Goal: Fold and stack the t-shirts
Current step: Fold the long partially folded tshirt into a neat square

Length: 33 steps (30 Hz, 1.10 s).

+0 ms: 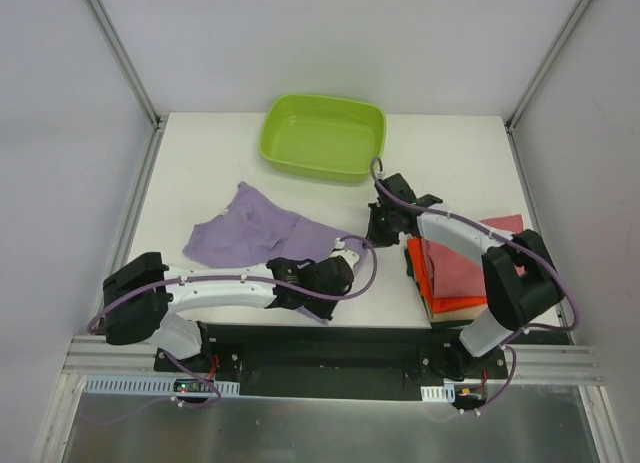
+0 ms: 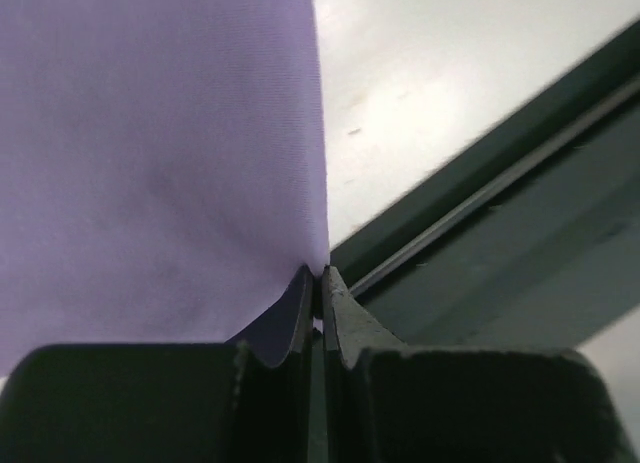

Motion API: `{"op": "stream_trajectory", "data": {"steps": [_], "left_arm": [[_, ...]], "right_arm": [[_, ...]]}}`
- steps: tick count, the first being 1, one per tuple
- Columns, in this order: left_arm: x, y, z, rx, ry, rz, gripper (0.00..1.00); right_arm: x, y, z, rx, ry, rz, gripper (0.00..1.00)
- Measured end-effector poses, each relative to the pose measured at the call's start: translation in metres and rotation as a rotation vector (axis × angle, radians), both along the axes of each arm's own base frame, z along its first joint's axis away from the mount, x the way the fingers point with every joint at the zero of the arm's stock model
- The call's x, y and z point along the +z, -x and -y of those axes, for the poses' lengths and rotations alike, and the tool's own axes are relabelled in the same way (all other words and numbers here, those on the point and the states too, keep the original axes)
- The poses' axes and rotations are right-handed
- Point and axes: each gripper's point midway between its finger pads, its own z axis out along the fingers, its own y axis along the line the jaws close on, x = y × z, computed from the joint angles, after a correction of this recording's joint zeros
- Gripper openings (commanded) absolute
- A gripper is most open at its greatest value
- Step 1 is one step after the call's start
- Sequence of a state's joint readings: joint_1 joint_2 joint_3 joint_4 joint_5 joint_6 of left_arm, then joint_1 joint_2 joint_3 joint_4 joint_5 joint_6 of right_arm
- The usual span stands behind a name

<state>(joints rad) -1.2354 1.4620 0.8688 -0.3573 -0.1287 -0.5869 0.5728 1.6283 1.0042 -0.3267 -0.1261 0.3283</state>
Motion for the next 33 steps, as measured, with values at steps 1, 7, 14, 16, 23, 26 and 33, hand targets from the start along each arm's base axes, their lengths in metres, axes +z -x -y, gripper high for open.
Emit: {"op": "stream_trajectory", "data": {"steps": [1, 7, 14, 16, 23, 26, 33], "left_arm": [[0.008, 0.002, 0.011, -0.015, 0.038, -0.008, 0.0], [0.059, 0.015, 0.071, -0.108, 0.25, -0.043, 0.0], [0.106, 0.026, 0.114, -0.201, 0.445, -0.075, 0.0], [0.118, 0.027, 0.124, -0.22, 0.492, -0.074, 0.0], [0.13, 0.025, 0.131, -0.227, 0.556, -0.047, 0.0], [0.128, 0.023, 0.112, -0.194, 0.555, -0.018, 0.0], [0.119, 0.012, 0.054, -0.041, 0.555, 0.011, 0.0]], "right_arm": [[0.005, 0.0, 0.009, -0.002, 0.018, 0.0, 0.01], [0.029, 0.009, 0.055, -0.001, 0.134, -0.012, 0.01], [0.079, 0.01, 0.101, -0.017, 0.243, 0.045, 0.01], [0.093, 0.009, 0.11, -0.027, 0.267, 0.065, 0.01], [0.121, 0.007, 0.118, -0.018, 0.306, 0.087, 0.01], [0.126, 0.006, 0.109, 0.011, 0.311, 0.087, 0.01], [0.135, -0.009, 0.045, 0.157, 0.313, 0.108, 0.01]]}}
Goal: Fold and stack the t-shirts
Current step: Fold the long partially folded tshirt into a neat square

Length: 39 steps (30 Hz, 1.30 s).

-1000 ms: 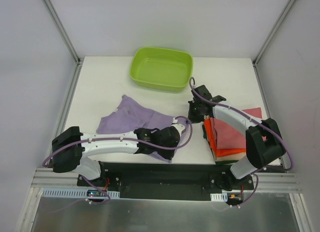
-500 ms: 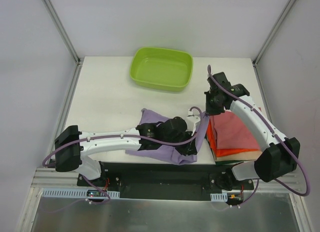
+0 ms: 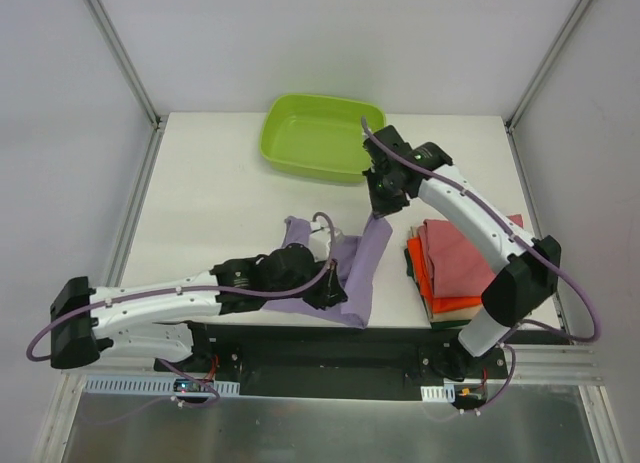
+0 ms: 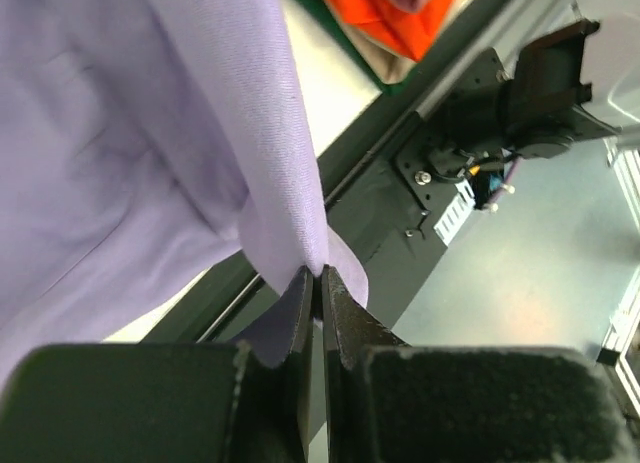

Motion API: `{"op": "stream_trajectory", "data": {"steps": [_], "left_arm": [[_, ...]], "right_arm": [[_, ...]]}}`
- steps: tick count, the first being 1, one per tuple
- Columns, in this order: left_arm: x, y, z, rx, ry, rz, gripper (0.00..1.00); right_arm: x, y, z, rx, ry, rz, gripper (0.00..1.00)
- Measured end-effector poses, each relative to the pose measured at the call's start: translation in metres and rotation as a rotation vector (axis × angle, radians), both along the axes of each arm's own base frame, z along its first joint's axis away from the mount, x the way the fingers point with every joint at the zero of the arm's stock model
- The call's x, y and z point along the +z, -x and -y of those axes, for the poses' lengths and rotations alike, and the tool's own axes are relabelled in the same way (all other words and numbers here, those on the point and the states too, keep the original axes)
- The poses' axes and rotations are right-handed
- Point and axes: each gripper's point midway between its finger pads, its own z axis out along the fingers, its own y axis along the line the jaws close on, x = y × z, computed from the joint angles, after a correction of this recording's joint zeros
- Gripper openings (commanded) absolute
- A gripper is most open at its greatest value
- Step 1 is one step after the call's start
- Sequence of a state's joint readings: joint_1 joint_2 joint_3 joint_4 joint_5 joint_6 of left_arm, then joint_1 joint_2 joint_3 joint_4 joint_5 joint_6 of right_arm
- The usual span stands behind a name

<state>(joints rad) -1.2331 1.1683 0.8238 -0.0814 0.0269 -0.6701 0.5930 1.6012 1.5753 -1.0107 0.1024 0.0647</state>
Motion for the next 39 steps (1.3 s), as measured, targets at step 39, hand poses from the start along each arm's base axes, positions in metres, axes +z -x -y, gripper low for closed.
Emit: {"op": "stream_trajectory", "data": {"steps": [39], "left_arm": [[-0.089, -0.051, -0.209, 0.863, -0.484, -0.202, 0.24]], "right_arm": [[-0.097, -0.052, -0.227, 0.145, -0.34, -0.021, 0.2]]}}
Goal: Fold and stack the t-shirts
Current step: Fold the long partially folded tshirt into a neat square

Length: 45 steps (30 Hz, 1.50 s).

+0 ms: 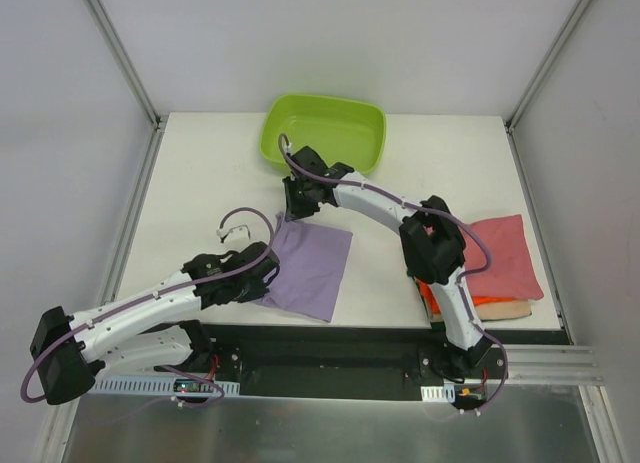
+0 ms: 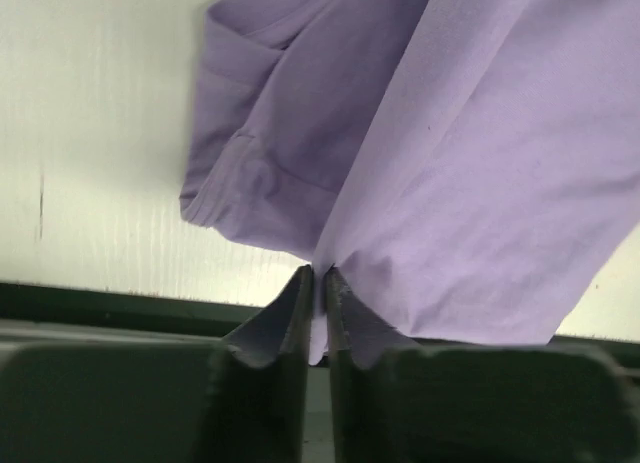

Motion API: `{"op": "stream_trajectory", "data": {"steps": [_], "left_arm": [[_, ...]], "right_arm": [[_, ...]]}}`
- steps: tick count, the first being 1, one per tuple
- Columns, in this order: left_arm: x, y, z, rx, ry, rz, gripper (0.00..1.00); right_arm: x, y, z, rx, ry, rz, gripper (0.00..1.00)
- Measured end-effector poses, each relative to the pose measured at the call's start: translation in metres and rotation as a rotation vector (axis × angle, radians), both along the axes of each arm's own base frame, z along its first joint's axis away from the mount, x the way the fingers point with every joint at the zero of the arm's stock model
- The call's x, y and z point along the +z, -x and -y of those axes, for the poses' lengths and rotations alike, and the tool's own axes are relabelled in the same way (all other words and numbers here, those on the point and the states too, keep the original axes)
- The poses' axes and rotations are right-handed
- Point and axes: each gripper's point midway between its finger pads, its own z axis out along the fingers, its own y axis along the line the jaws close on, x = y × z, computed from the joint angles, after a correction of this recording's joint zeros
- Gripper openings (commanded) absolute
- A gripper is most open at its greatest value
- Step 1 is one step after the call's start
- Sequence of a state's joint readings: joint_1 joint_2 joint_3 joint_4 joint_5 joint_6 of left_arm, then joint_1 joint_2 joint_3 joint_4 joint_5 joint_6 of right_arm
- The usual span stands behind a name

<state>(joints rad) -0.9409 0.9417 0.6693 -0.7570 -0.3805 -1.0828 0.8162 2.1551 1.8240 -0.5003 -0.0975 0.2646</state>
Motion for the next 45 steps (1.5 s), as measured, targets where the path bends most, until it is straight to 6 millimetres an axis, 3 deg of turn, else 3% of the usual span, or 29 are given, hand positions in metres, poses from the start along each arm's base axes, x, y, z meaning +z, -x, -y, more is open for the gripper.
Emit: {"op": "stream_trajectory", "data": {"steps": [1, 4, 5, 6, 7, 11, 14, 16, 18, 21, 25, 29, 32, 37, 42, 45], "left_arm": [[-0.001, 0.0, -0.003, 0.01, -0.011, -0.008, 0.41], [-0.005, 0.003, -0.019, 0.076, -0.059, -0.042, 0.65], [-0.005, 0.004, -0.025, 0.1, -0.079, -0.052, 0.74], [-0.005, 0.006, -0.031, 0.122, -0.101, -0.062, 0.8], [-0.003, 0.007, -0.036, 0.142, -0.12, -0.065, 0.85], [0.01, 0.005, -0.039, 0.166, -0.118, -0.049, 0.96], [0.019, 0.002, -0.028, 0.113, -0.064, -0.027, 0.99], [0.025, 0.0, -0.009, 0.039, 0.017, -0.015, 0.99], [0.033, -0.003, 0.023, -0.071, 0.154, 0.006, 0.99], [0.036, 0.001, 0.059, -0.209, 0.303, 0.009, 0.99], [0.02, 0.006, 0.077, -0.286, 0.347, -0.033, 0.99], [-0.006, 0.005, 0.075, -0.271, 0.295, -0.081, 0.99], [-0.028, -0.005, 0.061, -0.201, 0.241, -0.11, 0.99], [-0.045, -0.035, 0.03, -0.047, 0.177, -0.072, 0.99], [-0.045, -0.071, 0.015, 0.033, 0.162, 0.005, 0.99], [-0.04, -0.089, 0.011, 0.035, 0.15, 0.038, 0.99]], "right_arm": [[-0.007, -0.002, -0.006, 0.009, -0.008, -0.009, 0.2], [-0.021, -0.011, -0.018, 0.015, -0.033, -0.007, 0.36], [-0.023, -0.014, -0.02, 0.017, -0.04, -0.008, 0.46], [-0.025, -0.016, -0.022, 0.021, -0.046, -0.006, 0.62], [-0.025, -0.016, -0.022, 0.024, -0.05, -0.007, 0.99], [-0.015, -0.019, -0.021, 0.082, -0.059, 0.03, 0.96], [0.004, -0.012, -0.008, 0.112, -0.055, 0.068, 0.96], [0.022, 0.001, 0.009, 0.122, -0.059, 0.085, 0.96], [0.04, 0.016, 0.027, 0.127, -0.083, 0.097, 0.96], [0.055, 0.032, 0.043, 0.137, -0.161, 0.081, 0.96], [0.035, 0.036, 0.05, 0.131, -0.204, 0.002, 0.96], [-0.015, 0.045, 0.057, 0.096, -0.162, -0.121, 0.96], [-0.046, 0.058, 0.071, 0.048, -0.11, -0.186, 0.96], [-0.045, 0.065, 0.082, -0.059, -0.178, -0.165, 0.96], [-0.044, 0.1, 0.1, -0.191, -0.242, -0.149, 0.96], [-0.044, 0.127, 0.098, -0.212, -0.249, -0.127, 0.96]]}}
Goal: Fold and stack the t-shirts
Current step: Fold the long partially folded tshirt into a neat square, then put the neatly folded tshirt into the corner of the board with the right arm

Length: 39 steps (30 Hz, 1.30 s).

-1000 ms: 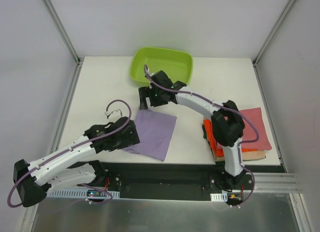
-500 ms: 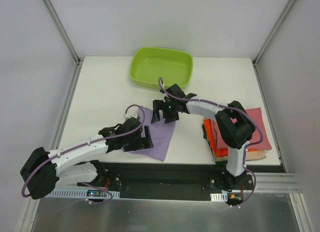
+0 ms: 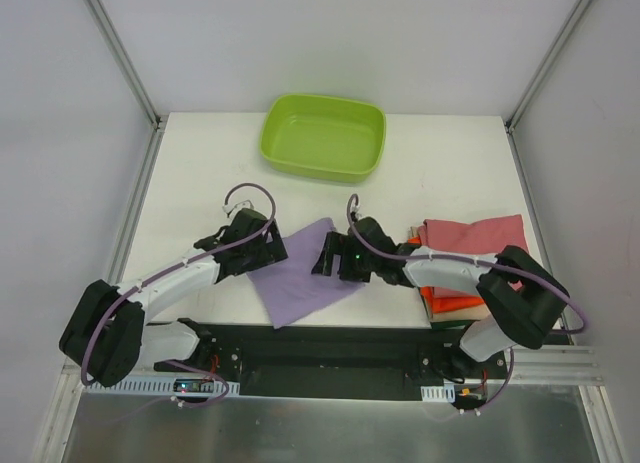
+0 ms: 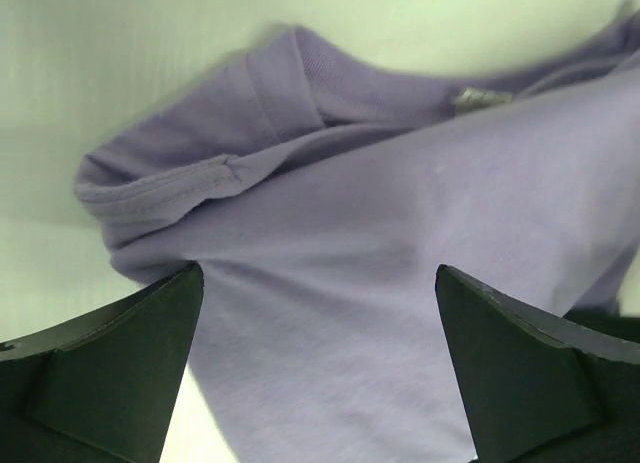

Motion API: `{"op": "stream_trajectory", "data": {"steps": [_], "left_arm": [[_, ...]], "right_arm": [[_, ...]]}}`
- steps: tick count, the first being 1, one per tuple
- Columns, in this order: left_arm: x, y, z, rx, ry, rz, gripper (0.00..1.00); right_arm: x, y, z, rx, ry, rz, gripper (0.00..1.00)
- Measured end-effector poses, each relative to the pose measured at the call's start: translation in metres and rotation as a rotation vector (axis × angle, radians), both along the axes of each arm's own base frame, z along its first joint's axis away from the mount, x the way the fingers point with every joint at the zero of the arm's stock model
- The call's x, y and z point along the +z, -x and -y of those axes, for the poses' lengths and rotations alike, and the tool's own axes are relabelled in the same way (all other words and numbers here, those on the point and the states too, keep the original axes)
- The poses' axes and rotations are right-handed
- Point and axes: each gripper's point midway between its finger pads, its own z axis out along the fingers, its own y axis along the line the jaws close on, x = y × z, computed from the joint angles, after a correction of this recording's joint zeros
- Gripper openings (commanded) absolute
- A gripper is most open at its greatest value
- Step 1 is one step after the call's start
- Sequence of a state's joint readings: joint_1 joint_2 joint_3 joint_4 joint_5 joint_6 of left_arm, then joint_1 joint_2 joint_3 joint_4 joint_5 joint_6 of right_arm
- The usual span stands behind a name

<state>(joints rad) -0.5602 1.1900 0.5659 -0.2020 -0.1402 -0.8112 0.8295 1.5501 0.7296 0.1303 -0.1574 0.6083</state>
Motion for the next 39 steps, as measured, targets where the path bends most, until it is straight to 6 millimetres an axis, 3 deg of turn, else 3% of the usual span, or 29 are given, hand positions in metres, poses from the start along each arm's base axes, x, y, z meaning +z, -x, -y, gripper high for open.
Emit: {"op": "stream_trajectory", "data": {"steps": [4, 6, 10, 14, 16, 19, 21, 26, 28, 34, 37, 39], "left_arm": [[0.015, -0.021, 0.009, -0.076, -0.023, 0.061, 0.99], [0.025, -0.03, 0.013, -0.112, -0.033, 0.097, 0.99], [0.044, -0.031, 0.013, -0.142, -0.022, 0.162, 0.99], [0.078, -0.016, 0.002, -0.12, 0.042, 0.283, 0.99], [0.086, -0.005, -0.006, -0.1, 0.07, 0.325, 0.99], [0.078, 0.01, -0.019, -0.056, 0.075, 0.316, 0.99], [0.063, 0.02, -0.027, -0.032, 0.06, 0.273, 0.99], [0.022, 0.044, -0.041, 0.009, 0.013, 0.142, 0.99], [0.015, 0.049, -0.044, 0.021, 0.004, 0.116, 0.99], [0.008, 0.045, -0.051, 0.102, 0.002, 0.121, 0.99], [0.0, 0.045, -0.05, 0.113, 0.015, 0.123, 0.99], [-0.002, 0.045, -0.05, 0.118, 0.021, 0.124, 0.99]], "right_arm": [[0.001, 0.03, -0.009, 0.027, 0.03, 0.045, 0.96], [0.002, 0.032, -0.008, 0.037, 0.063, 0.081, 0.96], [0.023, 0.008, 0.009, 0.008, 0.171, 0.218, 0.96], [0.06, -0.02, 0.019, -0.021, 0.217, 0.378, 0.96], [0.062, -0.026, 0.021, 0.011, 0.236, 0.393, 0.98], [0.053, -0.036, 0.015, 0.101, 0.245, 0.345, 0.98], [0.038, -0.039, 0.009, 0.163, 0.253, 0.297, 0.98], [0.0, -0.028, 0.006, 0.311, 0.34, 0.205, 0.98], [-0.009, -0.028, 0.008, 0.341, 0.383, 0.186, 0.99], [-0.02, -0.028, 0.005, 0.392, 0.427, 0.174, 0.85], [-0.022, -0.027, 0.003, 0.4, 0.456, 0.192, 0.64], [-0.024, -0.025, 0.002, 0.4, 0.476, 0.202, 0.57]]}}
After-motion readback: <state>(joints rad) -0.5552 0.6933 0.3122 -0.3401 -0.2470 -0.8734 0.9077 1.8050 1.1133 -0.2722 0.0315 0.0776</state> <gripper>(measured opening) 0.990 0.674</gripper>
